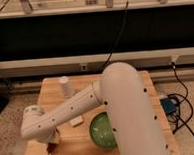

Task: Place the pepper in the ceramic bowl

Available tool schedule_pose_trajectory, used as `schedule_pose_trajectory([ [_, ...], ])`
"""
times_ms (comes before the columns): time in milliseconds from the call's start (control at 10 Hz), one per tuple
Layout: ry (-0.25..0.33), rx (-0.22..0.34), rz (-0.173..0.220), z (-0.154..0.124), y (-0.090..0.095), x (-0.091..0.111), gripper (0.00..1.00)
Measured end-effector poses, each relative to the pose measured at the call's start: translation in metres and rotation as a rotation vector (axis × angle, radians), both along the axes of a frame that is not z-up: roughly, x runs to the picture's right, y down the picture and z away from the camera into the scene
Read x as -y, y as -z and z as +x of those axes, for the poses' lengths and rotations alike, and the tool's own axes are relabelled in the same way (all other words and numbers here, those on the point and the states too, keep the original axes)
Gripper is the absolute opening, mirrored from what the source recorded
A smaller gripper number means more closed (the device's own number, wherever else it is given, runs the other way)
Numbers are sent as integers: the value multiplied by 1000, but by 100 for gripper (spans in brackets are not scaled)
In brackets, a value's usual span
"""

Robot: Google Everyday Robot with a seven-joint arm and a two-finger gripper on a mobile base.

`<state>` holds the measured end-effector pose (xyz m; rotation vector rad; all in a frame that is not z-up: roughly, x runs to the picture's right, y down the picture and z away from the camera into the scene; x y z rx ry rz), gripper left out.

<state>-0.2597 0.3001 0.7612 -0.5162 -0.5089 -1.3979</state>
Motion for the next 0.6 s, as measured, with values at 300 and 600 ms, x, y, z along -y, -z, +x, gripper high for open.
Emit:
schedule_pose_trajectory([
  [300,-18,1,37,12,21,31,0],
  [600,-36,-14,70,32,30,55,0],
])
